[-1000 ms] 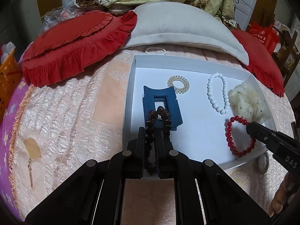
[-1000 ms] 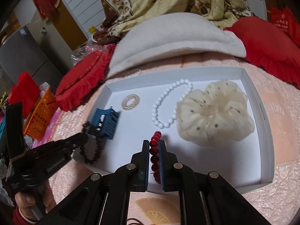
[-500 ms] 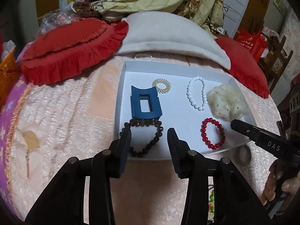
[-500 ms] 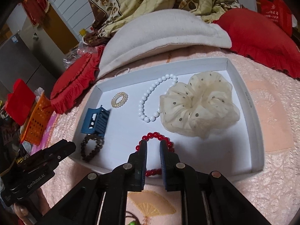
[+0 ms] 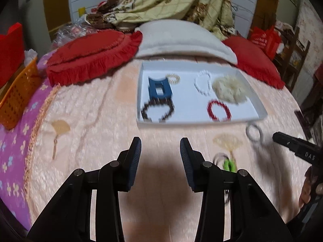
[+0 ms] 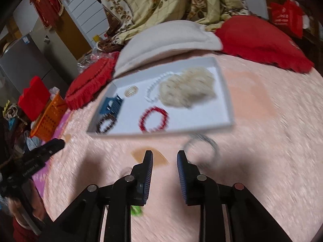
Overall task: Organize jewelry
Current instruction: 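Grasp the grey braided bangle with right tool while left tool grasps green bead strand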
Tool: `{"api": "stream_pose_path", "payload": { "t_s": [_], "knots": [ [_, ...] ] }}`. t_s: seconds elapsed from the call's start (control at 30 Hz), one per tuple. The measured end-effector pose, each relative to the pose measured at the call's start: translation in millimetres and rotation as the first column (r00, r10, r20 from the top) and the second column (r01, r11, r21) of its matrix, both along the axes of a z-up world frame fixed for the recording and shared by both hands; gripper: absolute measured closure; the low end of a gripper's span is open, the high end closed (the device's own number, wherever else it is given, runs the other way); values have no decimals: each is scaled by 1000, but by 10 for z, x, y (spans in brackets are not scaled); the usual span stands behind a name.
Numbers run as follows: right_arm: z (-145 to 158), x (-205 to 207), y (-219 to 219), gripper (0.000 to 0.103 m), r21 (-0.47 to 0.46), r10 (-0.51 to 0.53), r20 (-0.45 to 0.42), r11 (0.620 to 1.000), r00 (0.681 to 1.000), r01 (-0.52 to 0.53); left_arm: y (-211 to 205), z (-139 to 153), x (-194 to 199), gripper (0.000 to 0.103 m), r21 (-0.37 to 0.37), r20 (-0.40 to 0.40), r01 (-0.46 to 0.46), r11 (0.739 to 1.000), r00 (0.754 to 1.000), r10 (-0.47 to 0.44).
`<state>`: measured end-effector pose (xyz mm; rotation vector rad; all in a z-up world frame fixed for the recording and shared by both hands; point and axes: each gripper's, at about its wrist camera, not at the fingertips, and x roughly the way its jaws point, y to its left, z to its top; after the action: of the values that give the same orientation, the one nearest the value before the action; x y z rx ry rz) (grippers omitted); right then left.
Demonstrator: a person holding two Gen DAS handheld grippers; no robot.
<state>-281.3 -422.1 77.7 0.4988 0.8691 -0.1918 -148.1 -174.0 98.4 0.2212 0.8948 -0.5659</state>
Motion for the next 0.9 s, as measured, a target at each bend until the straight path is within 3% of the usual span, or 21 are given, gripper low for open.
{"api": "stream_pose_path", "payload": {
  "t_s": [0.13, 0.33, 0.9],
  "knots": [
    [-173, -343, -114, 80, 0, -41, -35, 999, 999, 41, -43, -151, -186, 64, 32, -24, 34, 999, 999, -33],
    [-352, -539, -242, 79, 30, -77, -56, 996, 995, 79, -286, -357, -309, 64, 49, -95, 102, 994, 991, -97],
    [-494, 9, -378, 79, 38, -59, -36, 997, 998, 61, -929, -661, -453, 64, 43, -157, 321, 946, 937, -311]
  ]
}}
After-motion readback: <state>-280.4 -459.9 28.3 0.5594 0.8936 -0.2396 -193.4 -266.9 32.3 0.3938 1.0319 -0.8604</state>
